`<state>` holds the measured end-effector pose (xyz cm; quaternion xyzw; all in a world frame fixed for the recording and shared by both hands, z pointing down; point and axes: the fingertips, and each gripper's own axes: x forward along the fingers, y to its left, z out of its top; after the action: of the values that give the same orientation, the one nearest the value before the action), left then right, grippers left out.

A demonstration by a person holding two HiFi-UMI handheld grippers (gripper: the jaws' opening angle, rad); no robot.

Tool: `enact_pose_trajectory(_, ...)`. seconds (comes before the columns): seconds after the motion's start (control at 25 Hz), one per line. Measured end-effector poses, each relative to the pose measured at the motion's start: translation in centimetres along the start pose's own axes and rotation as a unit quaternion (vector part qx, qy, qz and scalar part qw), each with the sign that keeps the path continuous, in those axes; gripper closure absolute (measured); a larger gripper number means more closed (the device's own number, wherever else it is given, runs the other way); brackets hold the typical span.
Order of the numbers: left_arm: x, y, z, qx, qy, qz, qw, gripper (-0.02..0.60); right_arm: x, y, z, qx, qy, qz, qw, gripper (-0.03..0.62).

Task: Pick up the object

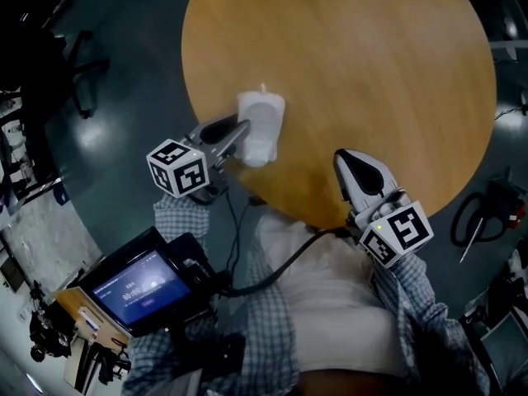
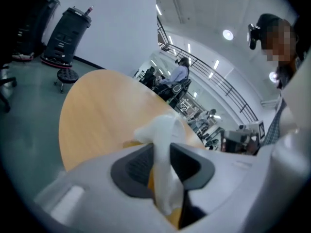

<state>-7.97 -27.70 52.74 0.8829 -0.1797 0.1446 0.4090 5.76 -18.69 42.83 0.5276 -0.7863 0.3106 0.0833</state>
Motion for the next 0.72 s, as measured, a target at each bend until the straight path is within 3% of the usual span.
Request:
enact_pose_trajectory(0.24,-0.1,-1.5,0.8,-0.012,-0.038,-0.027,0.9988,0.472,0.2,0.3,-0.4,-0.009,-0.003,0.007,1.000,0.589)
enact_pose_trajectory(0.72,-2.4,-12.5,1.3,0.027,-0.081,-0.059,0.9946,0.472,-5.4,2.5,3.1,-0.056,-0.067,0.021,0.996,0.589)
